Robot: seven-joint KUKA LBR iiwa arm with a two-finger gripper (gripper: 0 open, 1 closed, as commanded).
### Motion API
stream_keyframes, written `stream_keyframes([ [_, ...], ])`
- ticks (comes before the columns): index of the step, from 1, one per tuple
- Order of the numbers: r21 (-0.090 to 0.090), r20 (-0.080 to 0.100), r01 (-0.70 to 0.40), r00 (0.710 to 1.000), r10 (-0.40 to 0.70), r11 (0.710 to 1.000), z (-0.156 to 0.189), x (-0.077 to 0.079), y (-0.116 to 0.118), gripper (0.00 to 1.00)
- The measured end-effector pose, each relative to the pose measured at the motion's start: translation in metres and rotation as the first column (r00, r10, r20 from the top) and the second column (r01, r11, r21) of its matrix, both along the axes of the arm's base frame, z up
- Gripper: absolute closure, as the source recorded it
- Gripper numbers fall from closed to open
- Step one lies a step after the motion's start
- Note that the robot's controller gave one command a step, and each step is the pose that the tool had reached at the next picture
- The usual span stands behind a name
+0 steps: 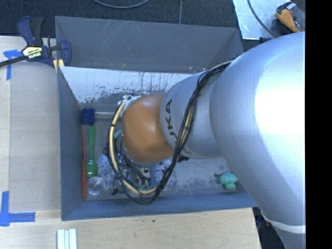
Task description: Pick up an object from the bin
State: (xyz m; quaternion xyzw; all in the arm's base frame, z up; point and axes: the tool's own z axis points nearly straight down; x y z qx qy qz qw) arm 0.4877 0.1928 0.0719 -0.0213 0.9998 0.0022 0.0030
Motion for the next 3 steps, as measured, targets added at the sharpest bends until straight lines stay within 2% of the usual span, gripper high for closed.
stream_keyframes([
  [2,0.001,0.001,0.0,1.0,0.0,1.0,0.008,0.0,0.0,1.0],
  [3,-0.001,-0.004,0.001,1.0,-0.001,1.0,0.027,-0.002,-0.001,1.0],
])
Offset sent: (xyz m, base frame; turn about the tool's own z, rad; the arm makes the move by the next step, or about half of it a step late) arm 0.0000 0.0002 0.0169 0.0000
